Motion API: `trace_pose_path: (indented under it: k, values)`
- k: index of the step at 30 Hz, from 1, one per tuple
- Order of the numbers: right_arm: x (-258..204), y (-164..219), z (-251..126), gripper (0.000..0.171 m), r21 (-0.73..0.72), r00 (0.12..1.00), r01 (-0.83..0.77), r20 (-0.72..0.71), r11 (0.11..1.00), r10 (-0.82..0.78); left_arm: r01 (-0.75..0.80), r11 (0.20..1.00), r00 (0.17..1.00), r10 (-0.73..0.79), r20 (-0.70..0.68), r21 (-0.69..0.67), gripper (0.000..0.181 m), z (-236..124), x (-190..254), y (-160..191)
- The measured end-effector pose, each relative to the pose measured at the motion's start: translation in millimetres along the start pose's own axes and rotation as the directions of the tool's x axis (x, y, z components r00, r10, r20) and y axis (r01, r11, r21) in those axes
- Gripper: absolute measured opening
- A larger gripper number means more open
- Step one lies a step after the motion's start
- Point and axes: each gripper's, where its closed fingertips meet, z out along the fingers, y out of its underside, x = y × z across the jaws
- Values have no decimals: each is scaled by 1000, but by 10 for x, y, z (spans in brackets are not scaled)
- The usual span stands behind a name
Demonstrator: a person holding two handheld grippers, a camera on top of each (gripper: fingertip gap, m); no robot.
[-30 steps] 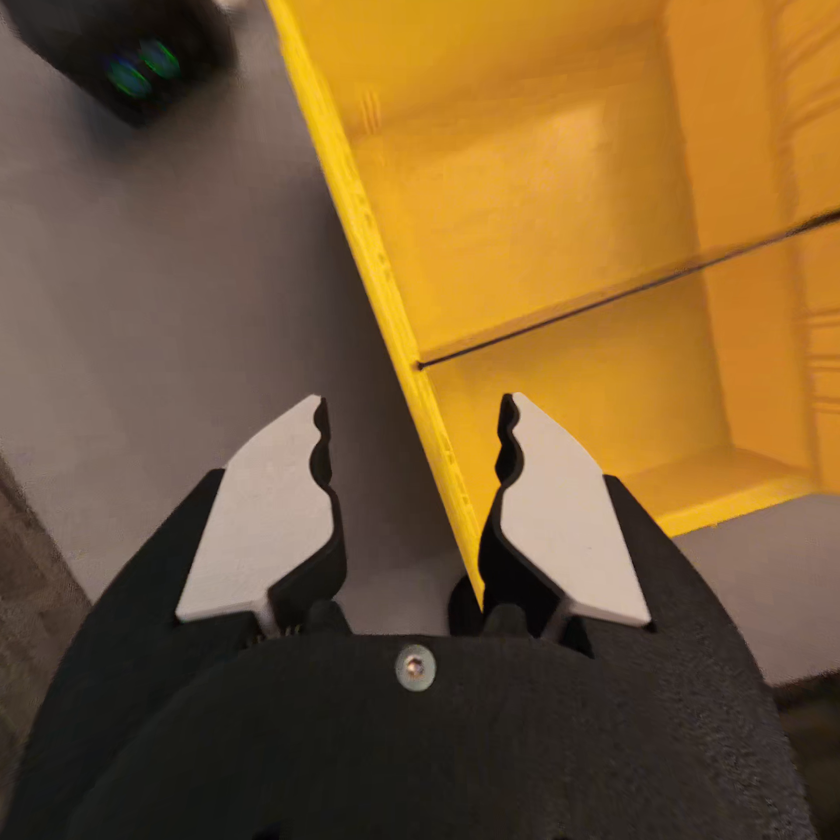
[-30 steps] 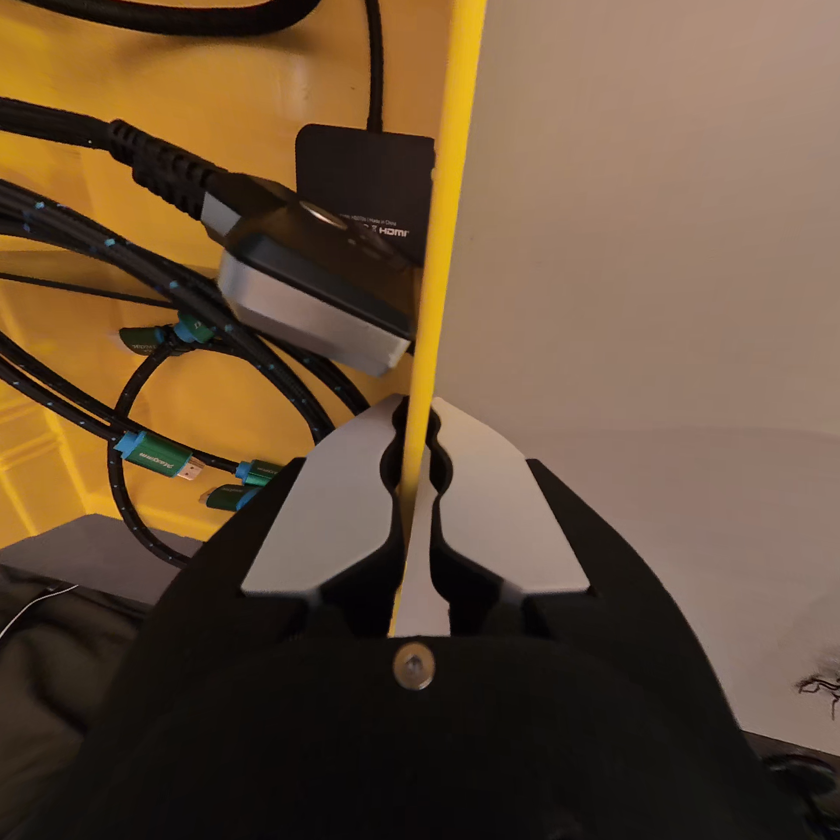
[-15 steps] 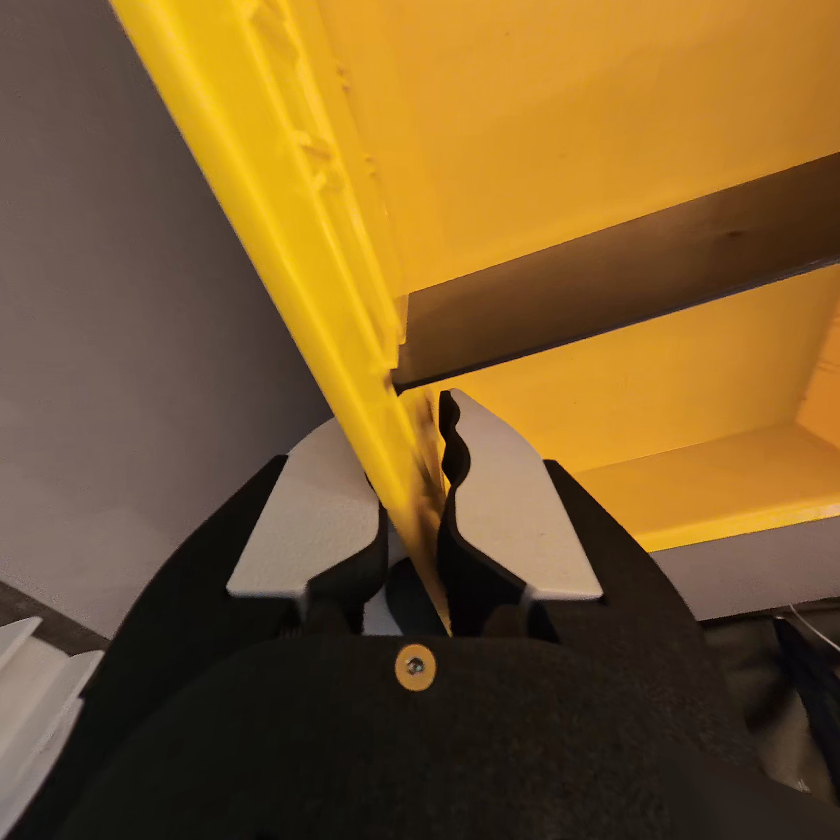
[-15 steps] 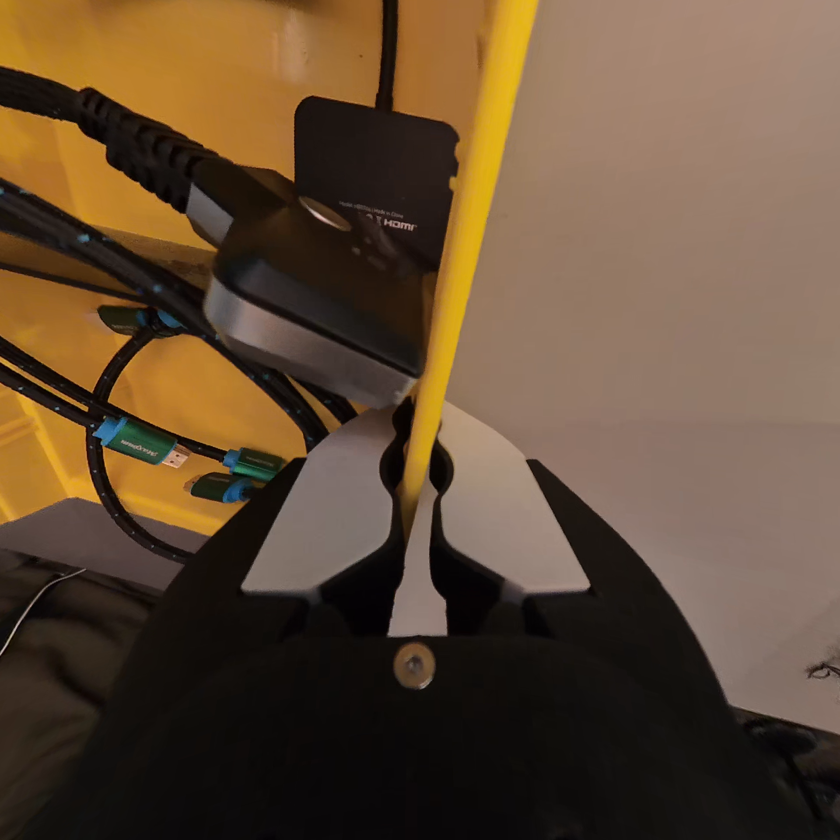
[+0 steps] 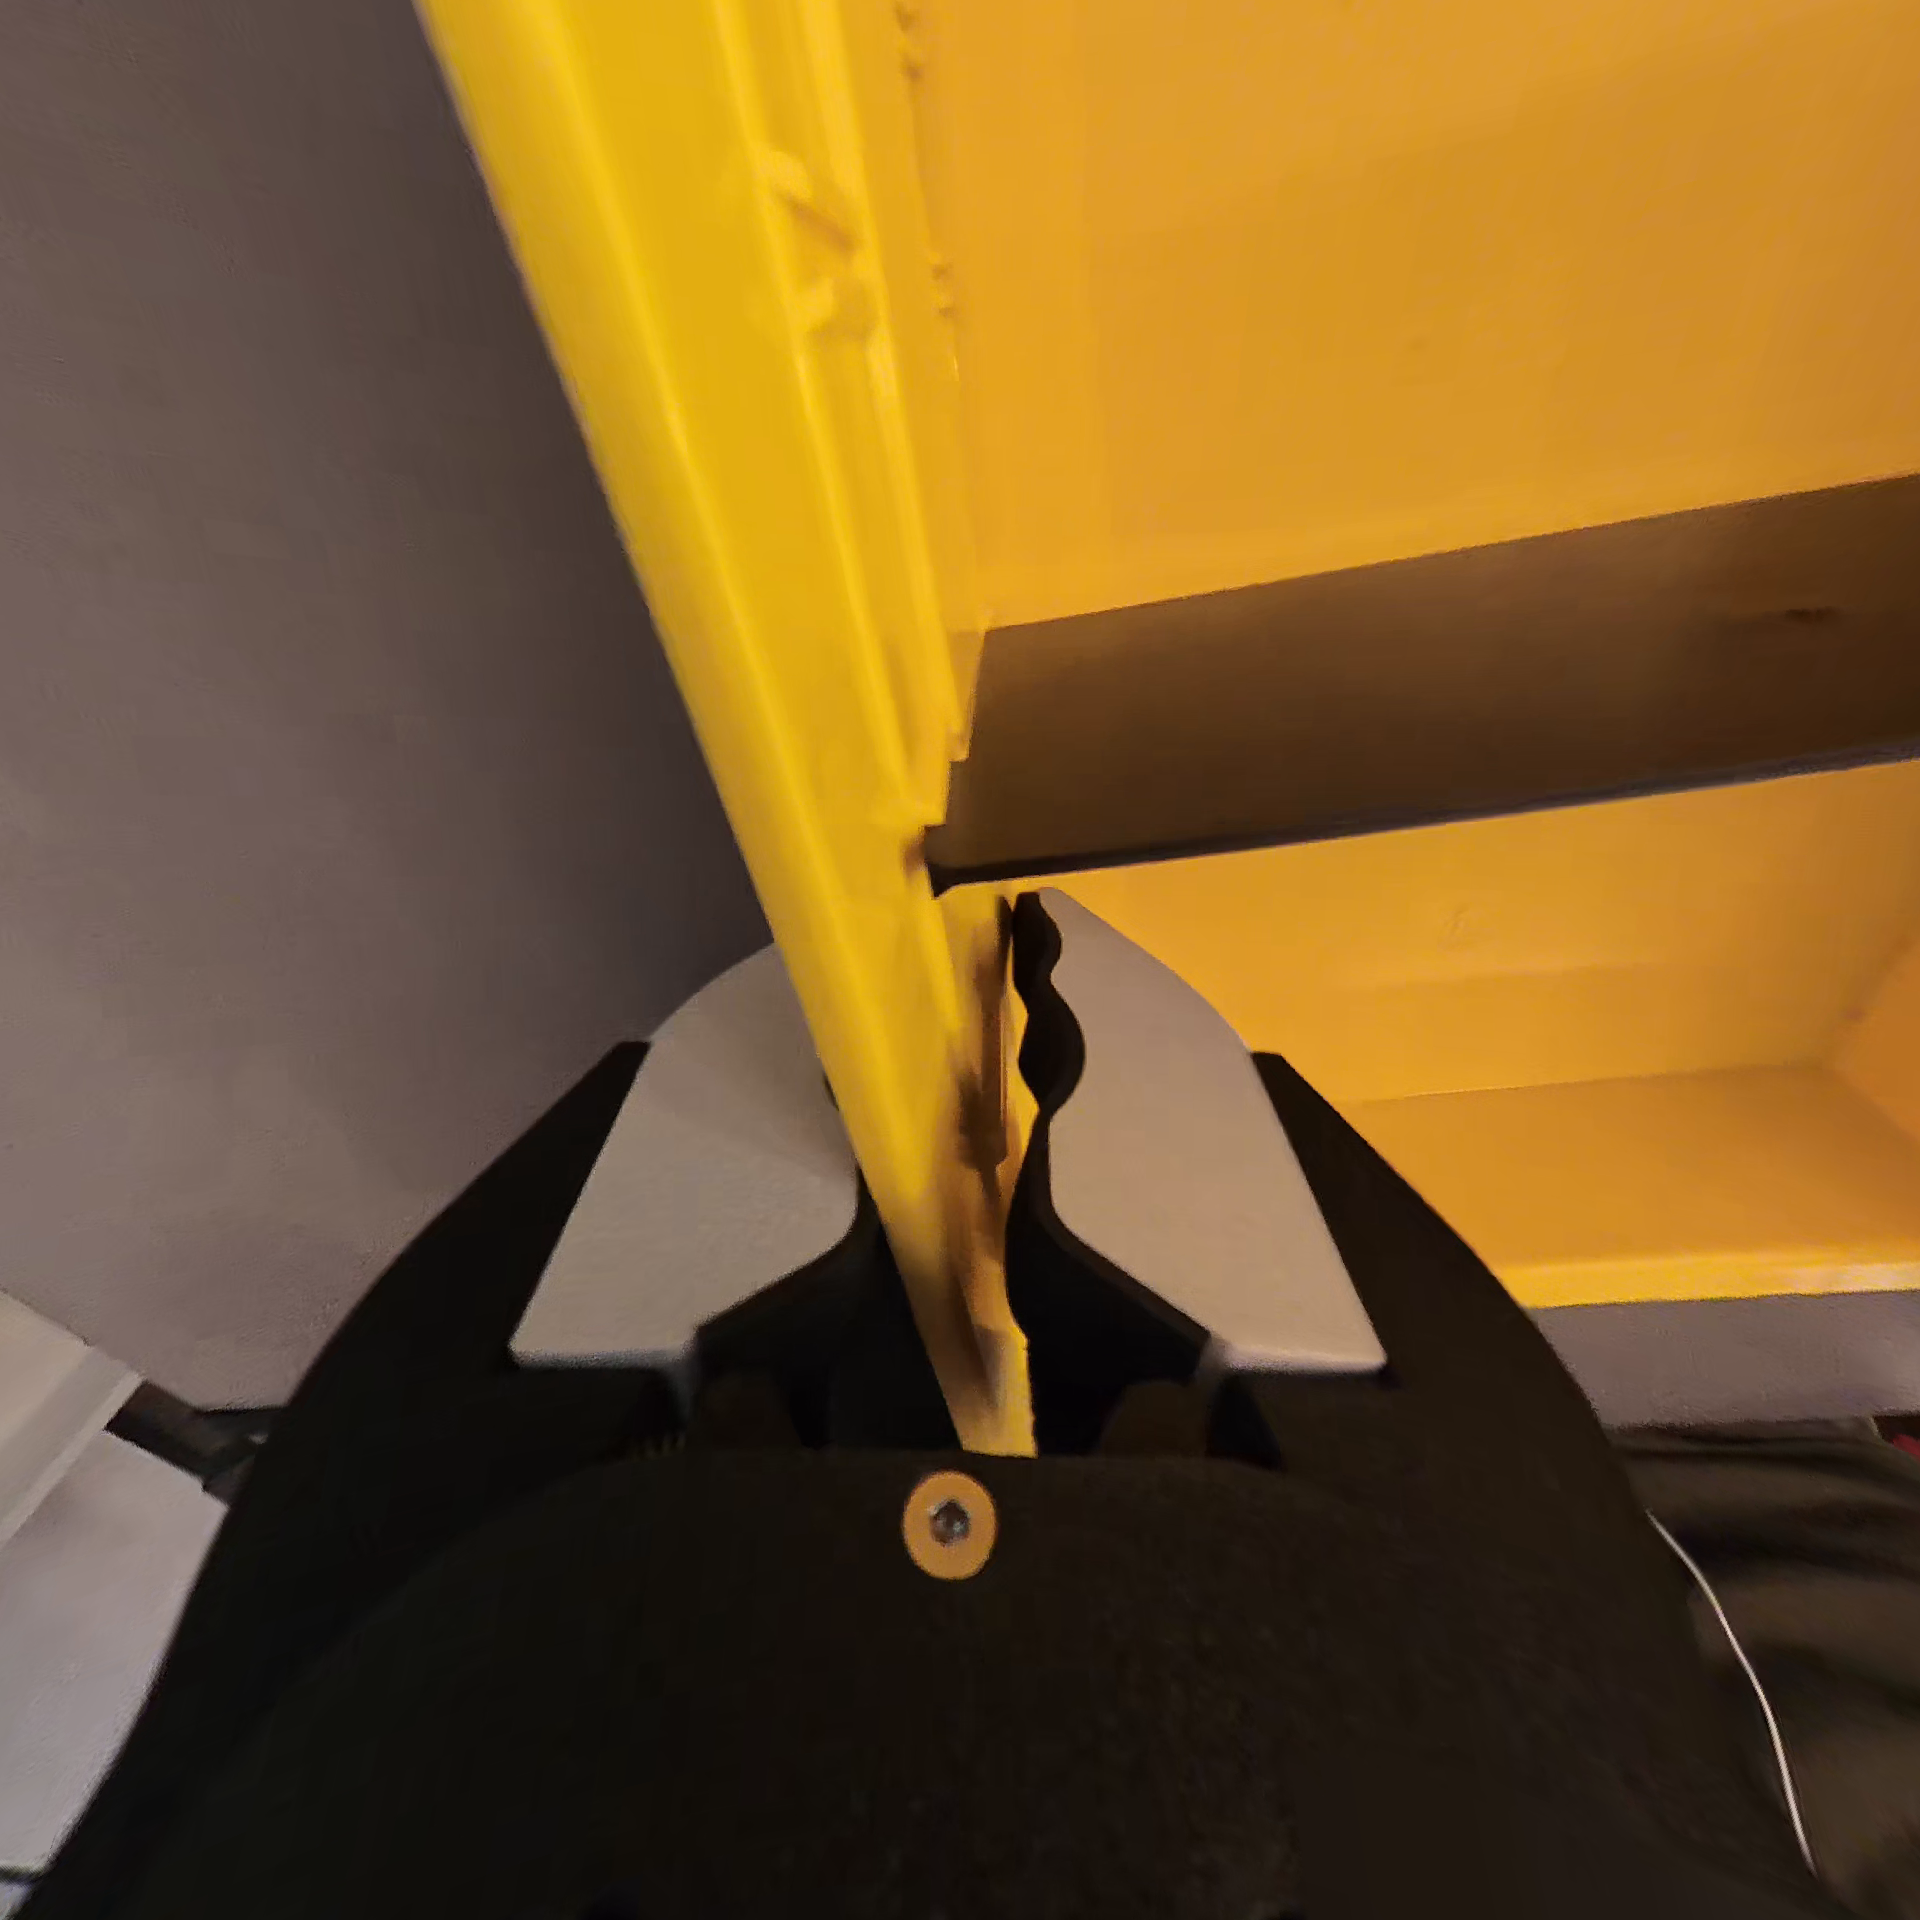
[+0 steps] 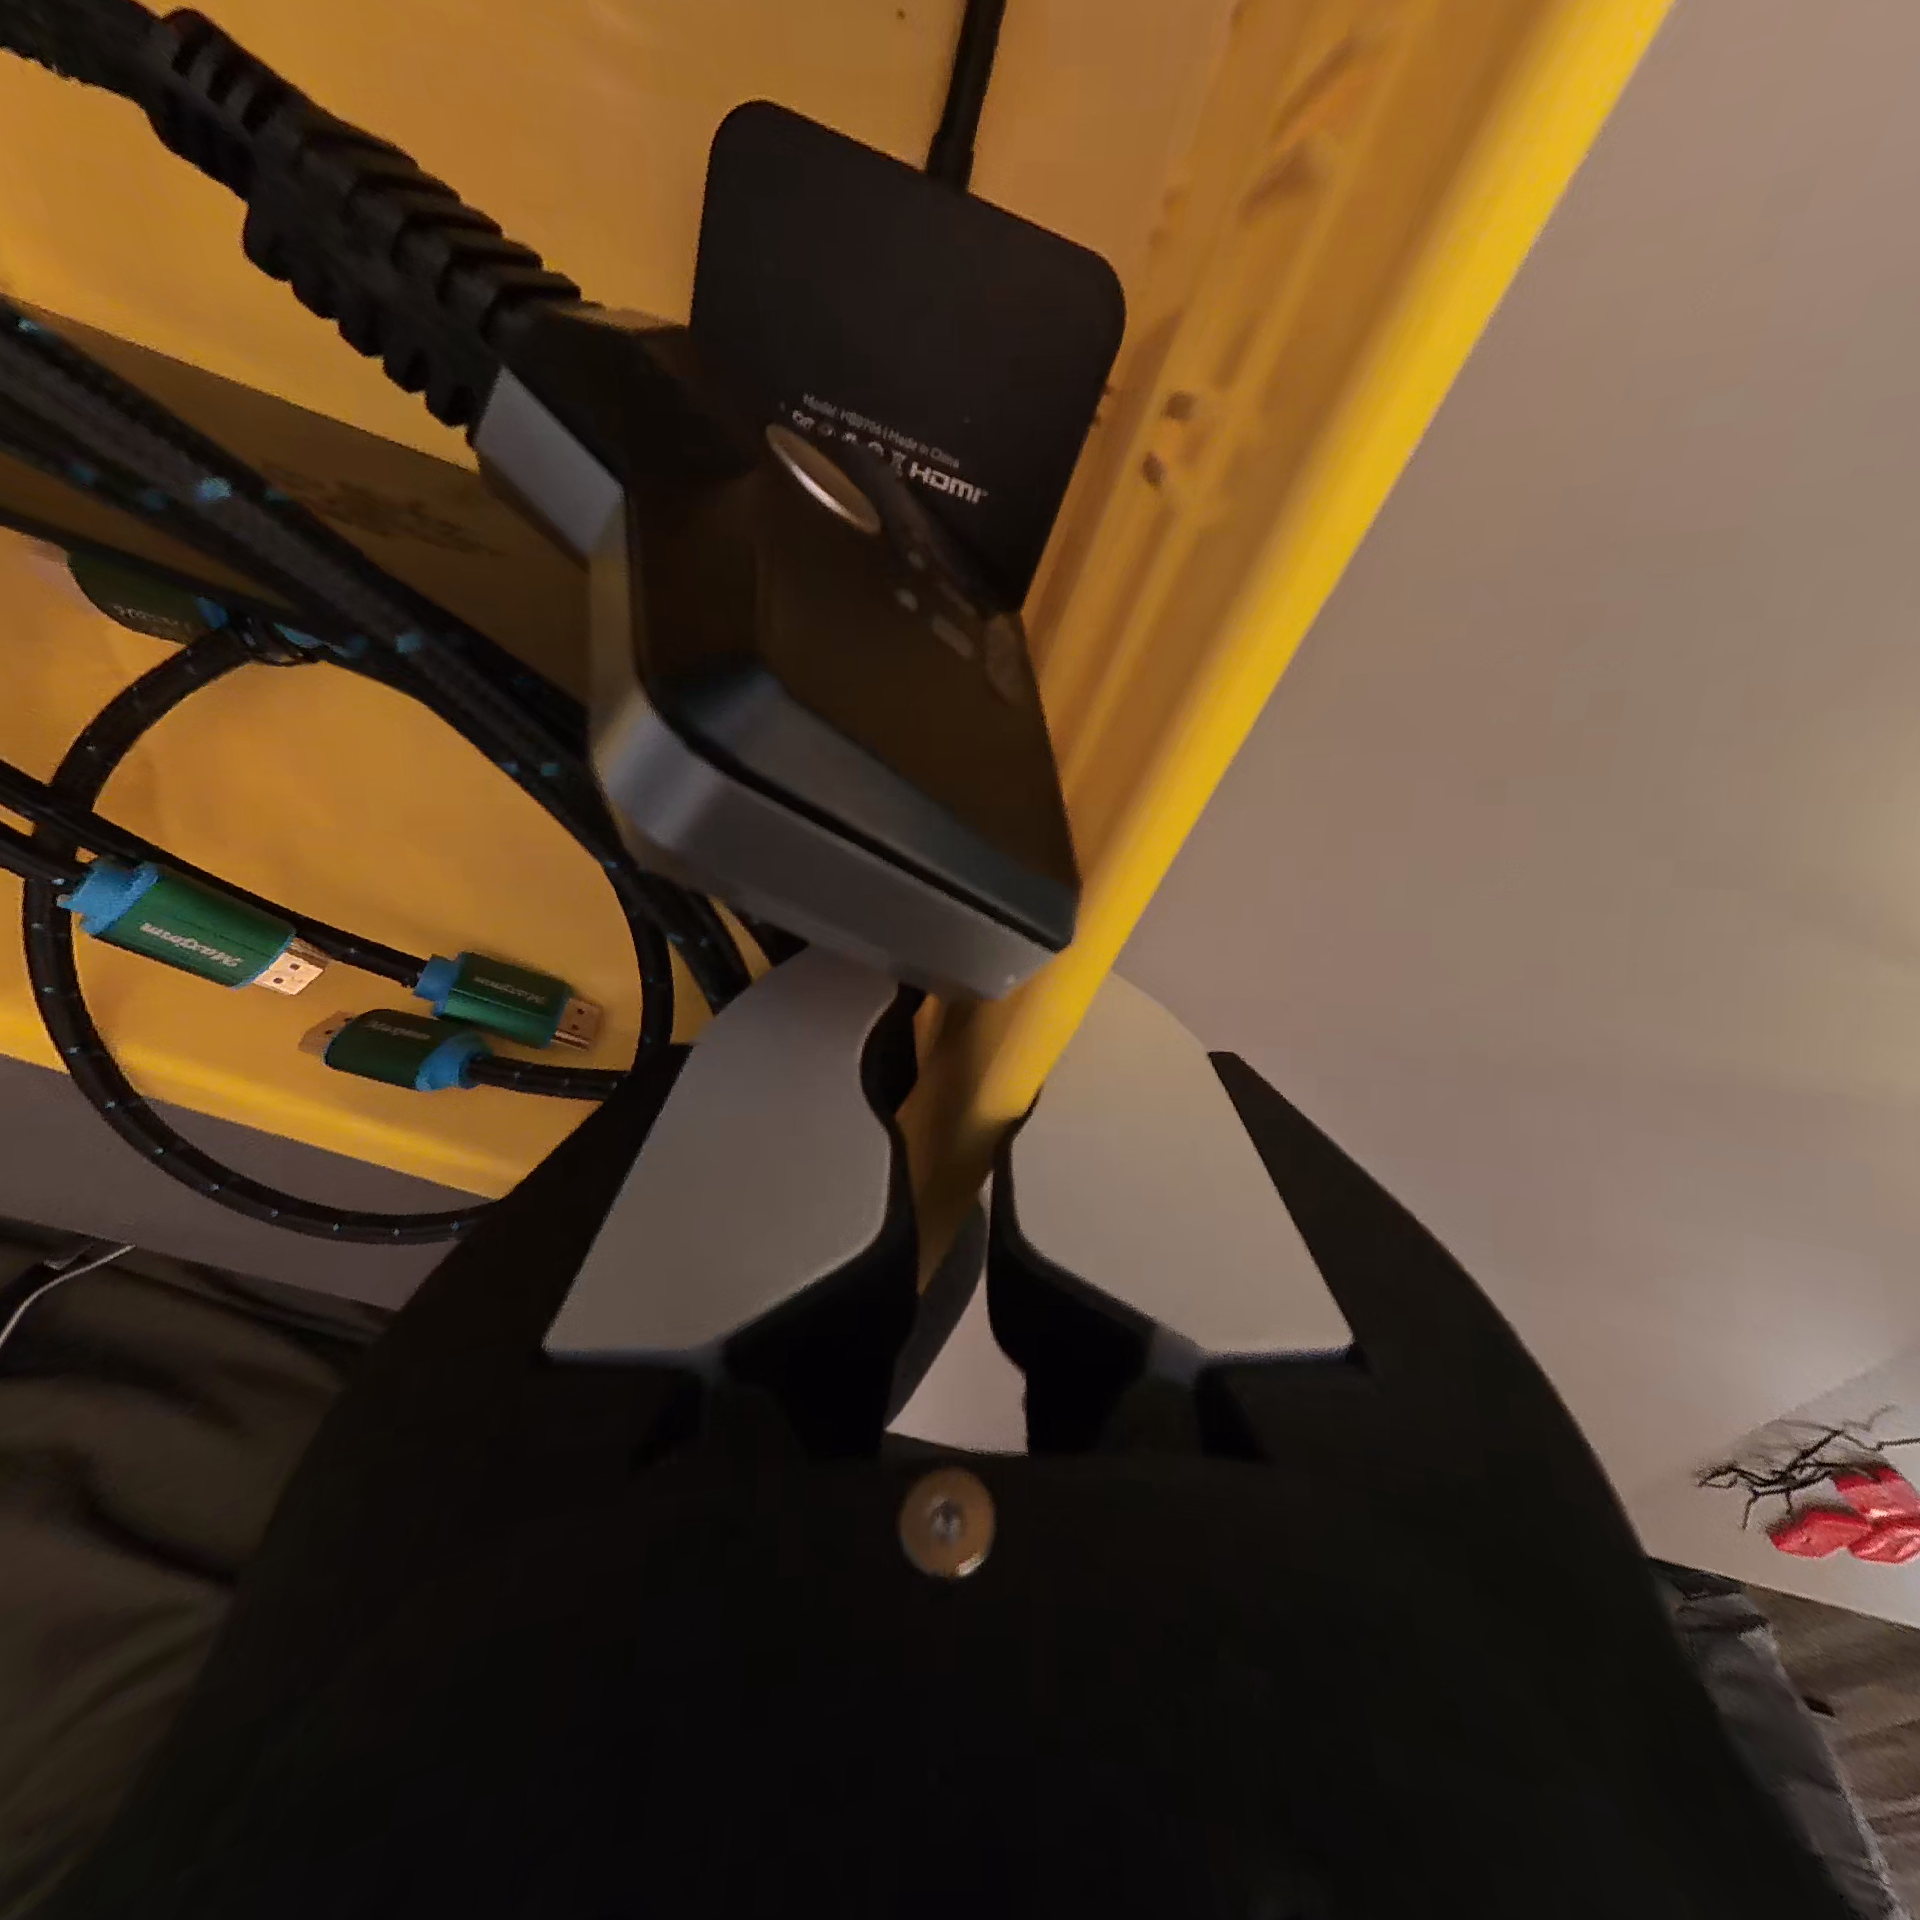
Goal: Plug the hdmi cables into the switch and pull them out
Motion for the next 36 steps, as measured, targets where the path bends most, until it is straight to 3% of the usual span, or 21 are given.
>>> trace_pose_path:
  k: [4,12,15,19,21,24,27,29,30,32,36]
  values:
    - [-187,-93,18,9,4,999,38,-4,999,-38,-22,989,999,19,-26,-148,19,114,92,233]
    - [-260,-175,-61,12,53,996,89,-37,995,-87,-67,989,994,55,-97,-130,17,29,150,274]
    - [-204,-193,-317,25,159,992,89,-108,983,-72,-90,990,984,73,-160,-105,20,-95,183,337]
    - [-242,-127,-1001,26,405,969,102,-247,908,1,-110,992,965,122,-234,62,19,-453,176,362]
    - [-429,-128,-1475,26,581,949,183,-316,793,13,-107,980,953,150,-263,171,19,-685,146,381]
    - [-976,-124,-2174,26,811,925,343,-378,474,-23,-53,936,939,166,-303,348,18,-1048,75,396]
    - [-1645,-46,-2636,29,881,888,457,-444,117,-122,-19,863,925,207,-319,504,19,-1396,-8,447]
    - [-2110,-69,-2729,36,887,854,460,-452,-32,-258,8,782,916,245,-319,623,18,-1675,-64,472]
    - [-2292,-141,-2647,41,897,845,443,-416,4,-337,26,728,911,264,-316,685,19,-1832,-94,485]
    - [-2597,-331,-2329,48,882,819,440,-318,166,-477,64,596,903,308,-301,800,22,-2167,-151,536]
    - [-2980,-651,-1495,41,746,827,413,-66,522,-559,110,330,883,401,-244,938,28,-2721,-227,759]
